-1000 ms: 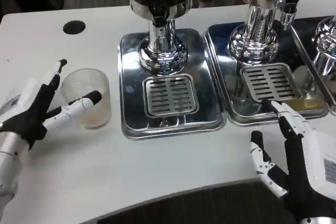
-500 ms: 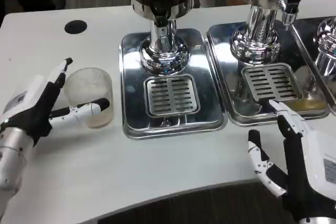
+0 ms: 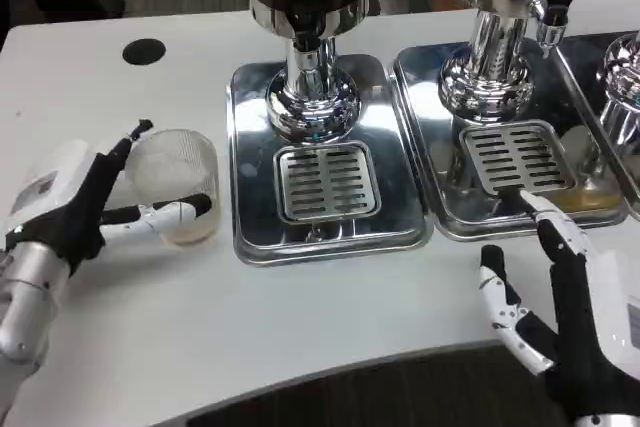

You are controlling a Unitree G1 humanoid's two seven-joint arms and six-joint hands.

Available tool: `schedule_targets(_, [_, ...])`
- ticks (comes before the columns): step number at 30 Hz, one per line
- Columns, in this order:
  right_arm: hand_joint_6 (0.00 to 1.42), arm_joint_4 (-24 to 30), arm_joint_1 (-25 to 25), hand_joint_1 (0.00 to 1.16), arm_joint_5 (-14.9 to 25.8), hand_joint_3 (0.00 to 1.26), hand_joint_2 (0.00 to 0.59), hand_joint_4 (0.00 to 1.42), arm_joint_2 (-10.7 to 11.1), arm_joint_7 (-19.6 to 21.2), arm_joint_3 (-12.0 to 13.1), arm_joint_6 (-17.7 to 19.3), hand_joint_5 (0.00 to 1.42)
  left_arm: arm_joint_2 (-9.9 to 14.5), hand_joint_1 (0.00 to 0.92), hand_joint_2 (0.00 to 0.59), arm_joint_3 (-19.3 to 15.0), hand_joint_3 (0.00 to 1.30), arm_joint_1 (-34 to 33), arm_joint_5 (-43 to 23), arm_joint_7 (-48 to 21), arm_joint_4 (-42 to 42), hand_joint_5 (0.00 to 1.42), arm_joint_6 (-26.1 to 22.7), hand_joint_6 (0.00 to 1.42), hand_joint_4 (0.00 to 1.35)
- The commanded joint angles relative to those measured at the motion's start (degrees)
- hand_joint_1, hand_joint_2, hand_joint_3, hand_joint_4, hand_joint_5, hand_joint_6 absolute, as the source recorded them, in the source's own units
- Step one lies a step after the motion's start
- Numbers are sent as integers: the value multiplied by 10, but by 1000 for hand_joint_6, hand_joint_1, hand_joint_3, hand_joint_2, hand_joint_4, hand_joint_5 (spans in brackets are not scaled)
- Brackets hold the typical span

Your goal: Grasp the cup under the faucet to collect the drink, then remove the cup.

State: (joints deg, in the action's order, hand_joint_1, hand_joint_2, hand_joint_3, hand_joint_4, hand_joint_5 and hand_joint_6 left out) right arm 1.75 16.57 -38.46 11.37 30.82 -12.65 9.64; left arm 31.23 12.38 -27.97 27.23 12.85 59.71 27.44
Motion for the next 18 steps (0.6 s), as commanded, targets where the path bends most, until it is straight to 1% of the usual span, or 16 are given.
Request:
schedule_targets(1, [285,6,8,463,9,259,446,200,-3,-6,4,13,219,-9,339,106,9,184,-8,4,18,39,306,52,401,184])
schedule_targets(4, [286,7,9,464,14,259,444,205,-5,-8,6,17,220,-10,335,117,15,197,-13,12,33,55,321,78,422,200])
schedule_targets(7, [286,7,9,464,20,259,443,208,-6,-12,8,22,221,-11,311,129,19,208,-15,14,48,67,342,94,441,225])
schedule_targets(9, [288,6,8,465,25,259,443,209,-6,-14,8,28,223,-11,289,130,19,218,-15,12,60,73,369,105,482,243])
schedule_targets(13, [297,0,4,461,34,259,436,219,-7,-21,10,37,234,-8,276,148,19,282,-13,12,84,80,475,117,628,319])
schedule_targets(18, [299,-7,-2,459,46,259,435,220,-6,-33,11,49,235,-4,306,180,18,363,-6,15,122,86,629,122,862,425])
